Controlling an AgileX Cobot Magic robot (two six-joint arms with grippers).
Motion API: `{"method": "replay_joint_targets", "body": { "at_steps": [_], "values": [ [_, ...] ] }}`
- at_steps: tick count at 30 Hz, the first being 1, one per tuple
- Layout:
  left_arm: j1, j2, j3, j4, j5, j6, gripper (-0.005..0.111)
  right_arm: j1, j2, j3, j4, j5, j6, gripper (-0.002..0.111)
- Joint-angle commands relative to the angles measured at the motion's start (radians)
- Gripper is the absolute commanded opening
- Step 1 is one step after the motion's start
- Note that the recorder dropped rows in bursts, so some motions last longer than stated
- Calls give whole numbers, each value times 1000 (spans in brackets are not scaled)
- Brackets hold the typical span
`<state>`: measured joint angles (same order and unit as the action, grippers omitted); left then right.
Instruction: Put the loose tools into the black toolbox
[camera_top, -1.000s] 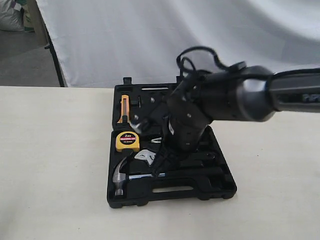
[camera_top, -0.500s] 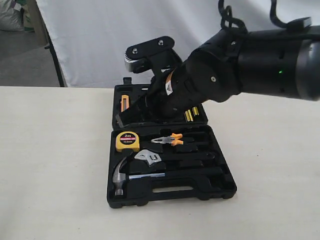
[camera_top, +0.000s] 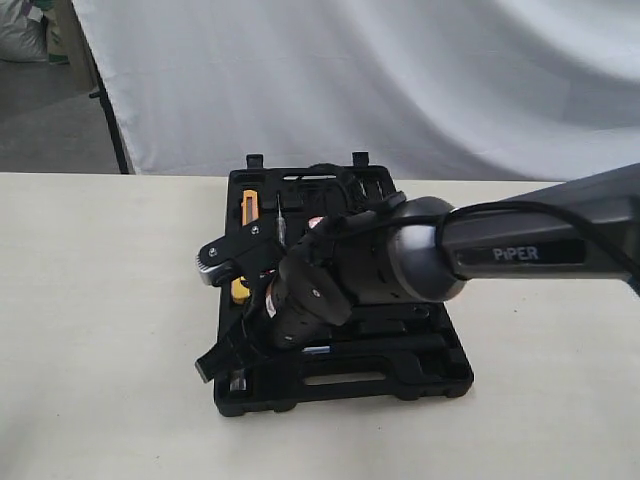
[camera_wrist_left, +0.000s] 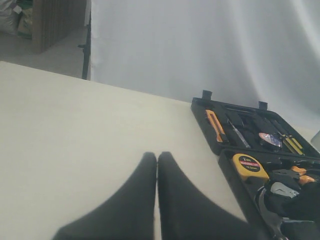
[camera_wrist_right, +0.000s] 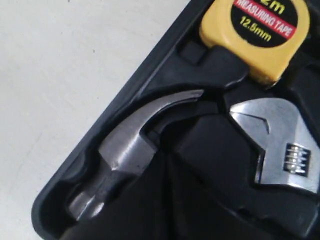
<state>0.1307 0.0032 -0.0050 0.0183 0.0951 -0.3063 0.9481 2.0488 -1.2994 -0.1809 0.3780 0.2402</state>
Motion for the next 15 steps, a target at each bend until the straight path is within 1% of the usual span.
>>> {"method": "replay_joint_targets", "body": {
  "at_steps": [1, 8, 15],
  "values": [
    [25, -3, -3, 4, -7, -5, 1, 8, 37, -4, 0, 29, 6, 0],
    [25, -3, -3, 4, -7, -5, 1, 8, 13, -1, -2, 30, 6, 0],
    [25, -3, -3, 4, -7, -5, 1, 8, -115, -1, -4, 50, 6, 0]
  ]
}}
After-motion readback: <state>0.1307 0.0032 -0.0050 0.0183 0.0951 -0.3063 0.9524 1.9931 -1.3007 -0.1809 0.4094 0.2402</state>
